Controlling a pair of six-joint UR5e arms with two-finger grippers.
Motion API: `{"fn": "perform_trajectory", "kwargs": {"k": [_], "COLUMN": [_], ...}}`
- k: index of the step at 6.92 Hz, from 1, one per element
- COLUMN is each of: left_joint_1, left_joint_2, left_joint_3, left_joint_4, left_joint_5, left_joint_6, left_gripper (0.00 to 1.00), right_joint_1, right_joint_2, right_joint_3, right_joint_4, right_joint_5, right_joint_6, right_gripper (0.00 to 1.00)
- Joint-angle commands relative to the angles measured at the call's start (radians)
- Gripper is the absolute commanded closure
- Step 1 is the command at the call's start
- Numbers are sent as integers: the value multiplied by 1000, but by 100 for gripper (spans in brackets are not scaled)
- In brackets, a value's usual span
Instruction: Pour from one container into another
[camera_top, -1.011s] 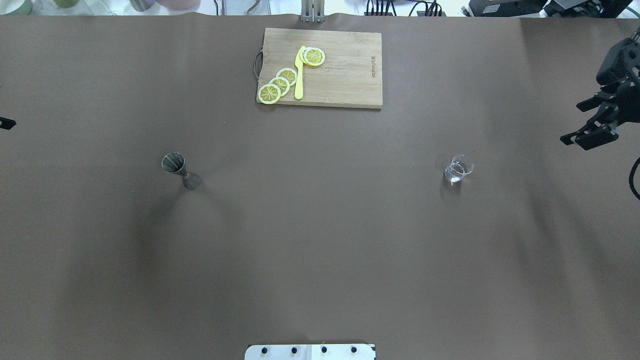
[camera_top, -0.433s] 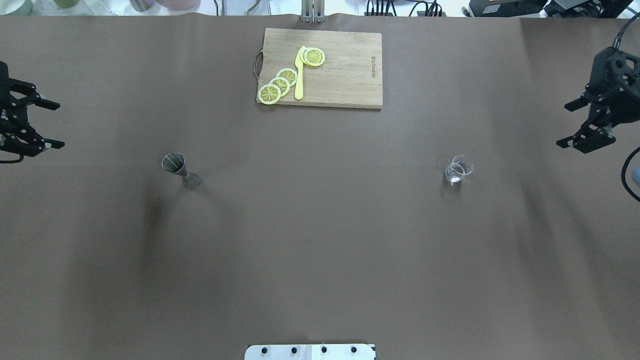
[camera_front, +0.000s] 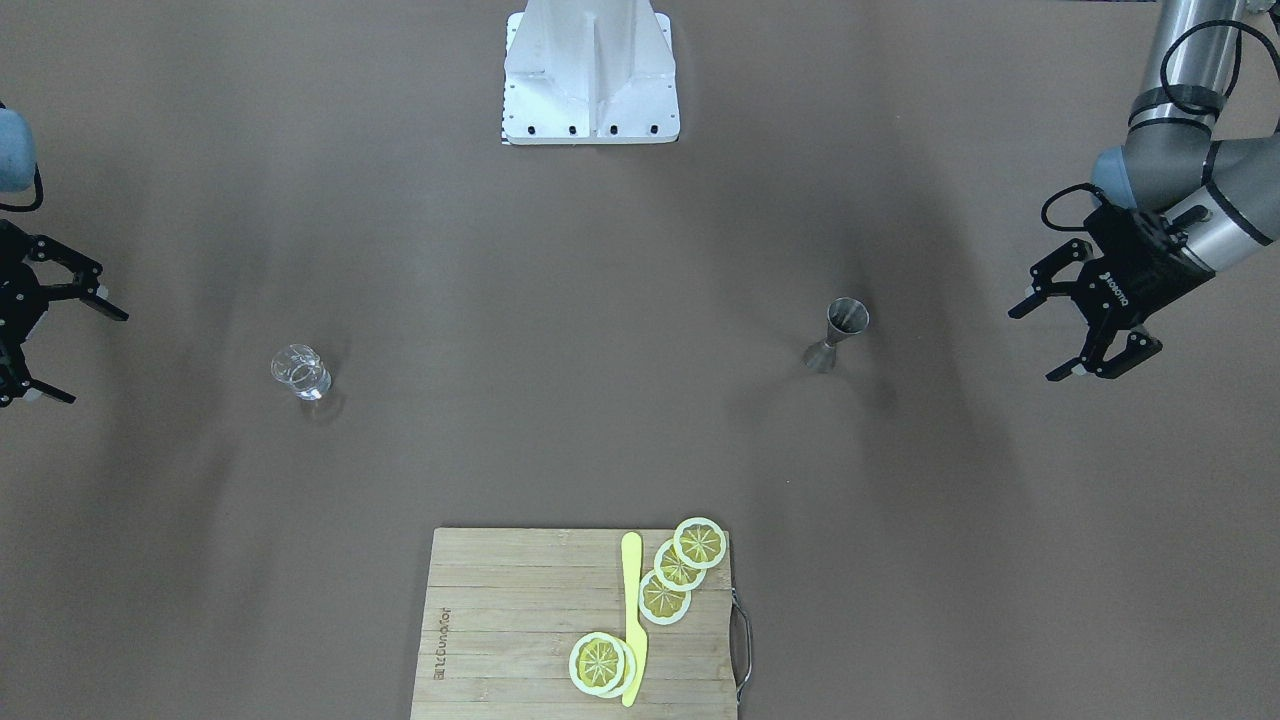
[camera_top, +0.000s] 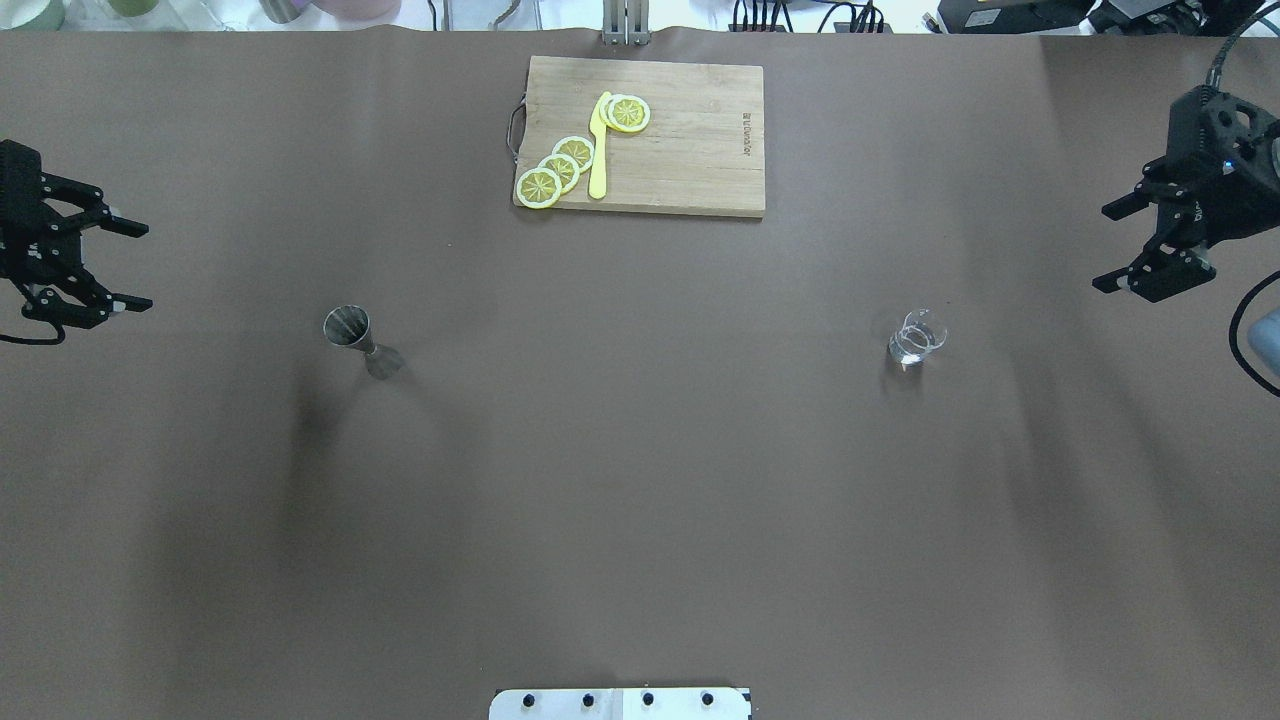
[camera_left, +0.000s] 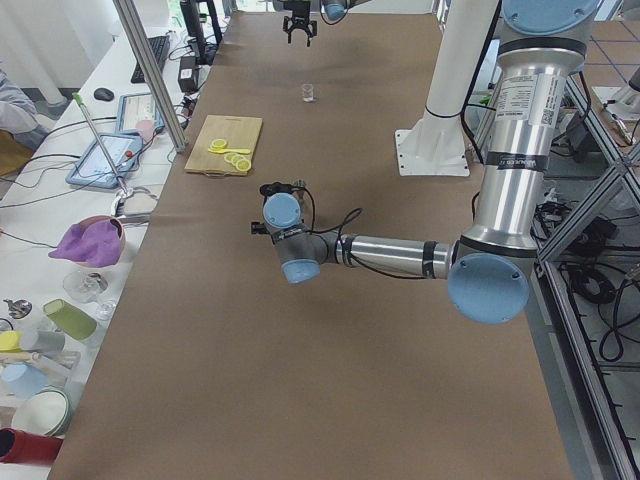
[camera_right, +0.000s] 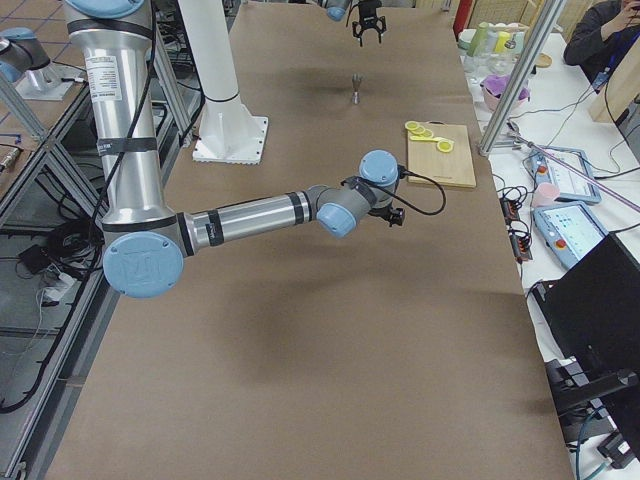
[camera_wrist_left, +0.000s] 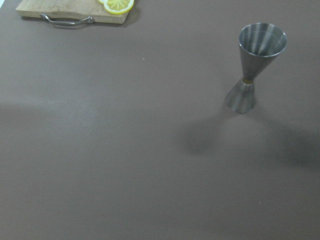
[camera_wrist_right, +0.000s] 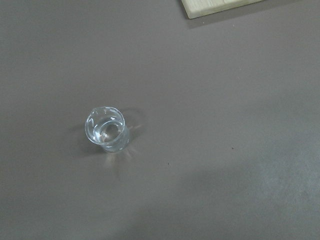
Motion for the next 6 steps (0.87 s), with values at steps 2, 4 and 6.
{"fn": "perform_trajectory", "kwargs": {"k": [2,4,6], "left_joint_1": [130,159,177], "left_joint_2": [-126,-143,-128], "left_joint_3": [143,145,196], "left_joint_4": [-223,-299,-442], "left_joint_5": [4,2,8], "left_joint_6": [-219,-310,-346], "left_gripper": [12,14,15], "right_joint_1": [-35,-94,-108], "right_joint_2": [23,26,29], "right_joint_3": [-55,-98,-175], "right_joint_4": [67,181,330], "right_joint_5": [9,43,40], "right_joint_6": [60,79,85], "right_gripper": [5,4,2]}}
